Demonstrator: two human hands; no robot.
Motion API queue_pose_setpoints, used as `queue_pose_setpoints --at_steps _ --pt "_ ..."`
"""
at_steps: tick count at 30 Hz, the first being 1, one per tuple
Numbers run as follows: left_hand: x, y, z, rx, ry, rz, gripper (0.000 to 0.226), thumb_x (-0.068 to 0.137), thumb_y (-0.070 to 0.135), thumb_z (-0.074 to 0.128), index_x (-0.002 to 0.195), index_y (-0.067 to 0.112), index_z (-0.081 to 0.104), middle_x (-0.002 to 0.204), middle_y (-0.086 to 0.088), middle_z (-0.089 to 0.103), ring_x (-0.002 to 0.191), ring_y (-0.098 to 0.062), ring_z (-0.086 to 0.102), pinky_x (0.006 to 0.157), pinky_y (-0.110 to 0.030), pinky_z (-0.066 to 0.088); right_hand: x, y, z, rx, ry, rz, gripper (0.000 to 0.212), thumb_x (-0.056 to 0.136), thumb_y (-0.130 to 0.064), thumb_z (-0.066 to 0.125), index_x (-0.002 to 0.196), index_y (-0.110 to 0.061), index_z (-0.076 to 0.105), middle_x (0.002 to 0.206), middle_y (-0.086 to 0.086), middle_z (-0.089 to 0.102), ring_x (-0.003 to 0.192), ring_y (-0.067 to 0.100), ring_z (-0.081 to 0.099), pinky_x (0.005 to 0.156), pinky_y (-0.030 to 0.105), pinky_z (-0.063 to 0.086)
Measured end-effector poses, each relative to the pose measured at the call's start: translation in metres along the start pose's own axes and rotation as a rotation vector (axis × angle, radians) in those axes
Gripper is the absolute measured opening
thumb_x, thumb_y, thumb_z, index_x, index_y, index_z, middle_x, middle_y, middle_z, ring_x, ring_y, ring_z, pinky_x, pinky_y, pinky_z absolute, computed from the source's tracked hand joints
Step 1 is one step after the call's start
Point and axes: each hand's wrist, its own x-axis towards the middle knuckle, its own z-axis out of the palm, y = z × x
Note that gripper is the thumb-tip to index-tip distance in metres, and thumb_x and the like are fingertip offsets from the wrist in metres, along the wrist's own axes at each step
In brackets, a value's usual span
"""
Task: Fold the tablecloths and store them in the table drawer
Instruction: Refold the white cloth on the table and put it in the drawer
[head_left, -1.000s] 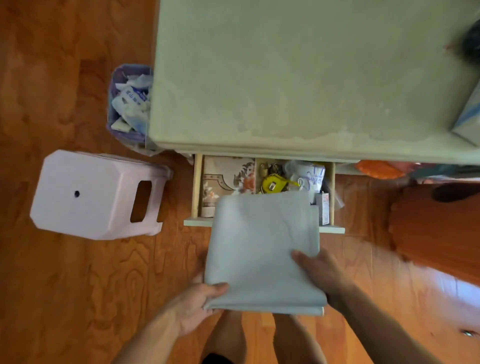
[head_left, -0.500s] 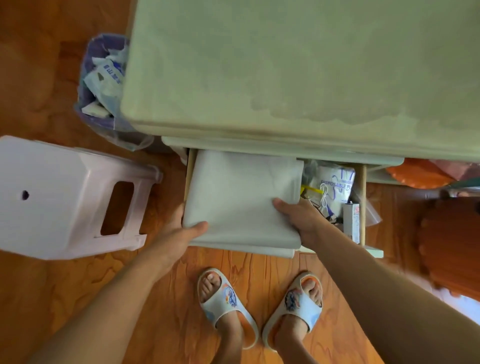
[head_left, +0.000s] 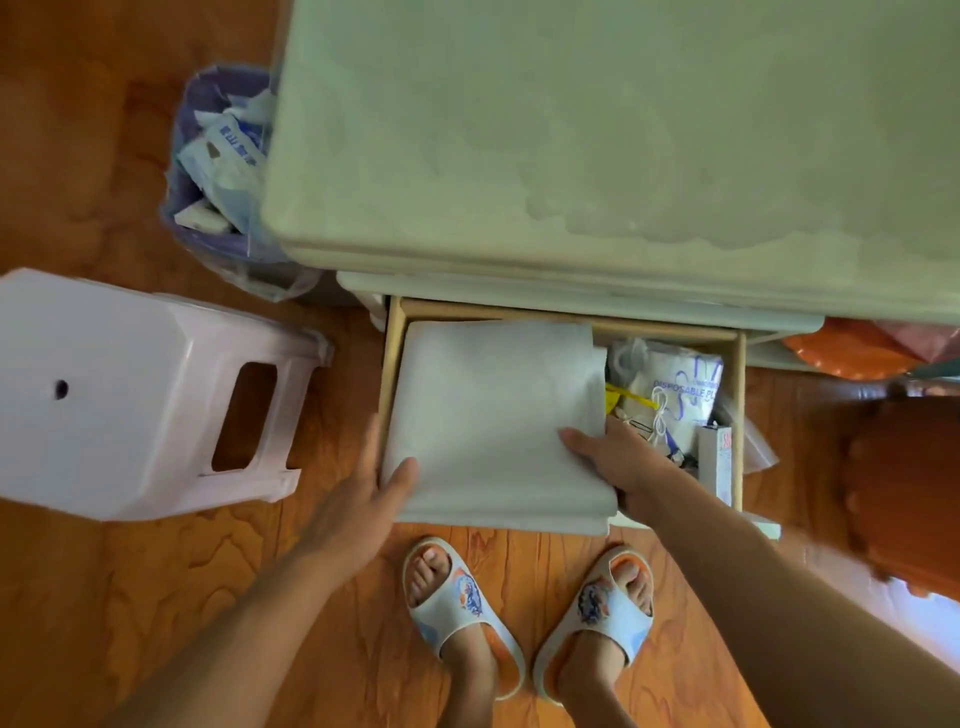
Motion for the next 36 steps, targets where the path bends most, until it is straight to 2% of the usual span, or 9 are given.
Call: queue_pose_setpoints --at_steps 5,8,14,20,25,29,31,33,36 --pt "0.014 0.002 0.002 -0.153 -0.015 -0.123 0.051 0.099 0.048 0.056 0.145 0.031 0.044 0.134 0.006 0.060 0.121 -0.020 0.059 0.103 -0.040 0.047 -0.007 -0.002 0.006 0.076 0.003 -0.007 0.028 0.098 -0.004 0.059 0.126 -0.004 0.059 0.110 0.016 0.074 0.093 0.032 0.073 0.074 0.041 0.061" --pt "0.012 0.003 0.000 -0.282 -0.021 -0.148 0.054 0.095 0.038 0.068 0.143 0.034 0.045 0.133 0.005 0.063 0.116 -0.015 0.062 0.105 -0.045 0.050 -0.010 -0.007 0.008 0.044 0.022 0.035 0.030 0.095 0.007 0.058 0.124 0.000 0.059 0.107 0.019 0.072 0.086 0.032 0.071 0.072 0.042 0.060" --pt "-0.021 -0.001 -0.001 -0.585 0.063 -0.146 0.069 0.092 0.011 0.072 0.149 0.037 0.042 0.127 0.008 0.068 0.116 -0.012 0.065 0.105 -0.042 0.051 -0.039 -0.001 0.004 0.102 -0.108 0.014 0.051 0.088 0.022 0.049 0.127 -0.009 0.058 0.113 0.015 0.073 0.102 0.033 0.071 0.077 0.042 0.059" --pt "-0.048 -0.006 -0.009 -0.955 -0.237 -0.303 0.061 0.082 -0.004 0.065 0.135 0.025 0.055 0.120 -0.006 0.074 0.113 -0.026 0.070 0.095 -0.042 0.057 -0.066 0.007 -0.002 0.100 -0.198 -0.068 0.065 0.079 0.027 0.048 0.128 -0.015 0.058 0.115 0.014 0.073 0.107 0.035 0.069 0.086 0.047 0.056" --pt "-0.042 0.003 -0.010 -0.990 -0.309 -0.261 0.067 0.082 -0.013 0.059 0.137 0.026 0.054 0.125 -0.010 0.071 0.118 -0.029 0.067 0.098 -0.043 0.053 -0.063 0.005 -0.007 0.177 -0.210 -0.029 0.068 0.073 0.025 0.048 0.127 -0.014 0.059 0.117 0.017 0.071 0.106 0.039 0.068 0.084 0.049 0.056" --pt "-0.022 0.011 -0.006 -0.834 -0.249 -0.184 0.061 0.087 -0.012 0.060 0.130 0.032 0.056 0.124 -0.002 0.072 0.120 -0.024 0.065 0.099 -0.038 0.051 -0.048 -0.004 -0.012 0.216 -0.127 -0.077 0.070 0.073 0.024 0.048 0.128 -0.017 0.060 0.118 0.015 0.071 0.108 0.039 0.067 0.093 0.055 0.054" --pt "-0.007 0.014 -0.004 -0.572 -0.191 -0.135 0.057 0.091 -0.002 0.065 0.130 0.038 0.053 0.125 0.008 0.070 0.122 -0.018 0.063 0.099 -0.033 0.050 -0.035 -0.007 -0.011 0.192 -0.091 -0.072 0.065 0.074 0.025 0.047 0.124 -0.015 0.061 0.115 0.015 0.072 0.108 0.038 0.067 0.091 0.053 0.055" --pt "0.007 0.014 0.000 -0.339 -0.185 -0.088 0.073 0.095 0.013 0.066 0.150 0.046 0.031 0.141 0.014 0.054 0.129 -0.014 0.053 0.108 -0.035 0.044 -0.019 -0.005 -0.009 0.173 -0.053 -0.013 0.060 0.076 0.025 0.047 0.121 -0.012 0.062 0.113 0.016 0.073 0.105 0.038 0.069 0.084 0.049 0.058" --pt "0.018 0.011 0.000 0.310 -0.054 0.108 0.074 0.098 0.046 0.051 0.158 0.048 0.009 0.160 0.003 0.023 0.146 -0.023 0.024 0.115 -0.042 0.028 -0.003 -0.003 -0.006 0.106 -0.023 0.044 0.058 0.079 0.021 0.050 0.127 -0.011 0.058 0.118 0.022 0.069 0.098 0.037 0.070 0.075 0.044 0.059"
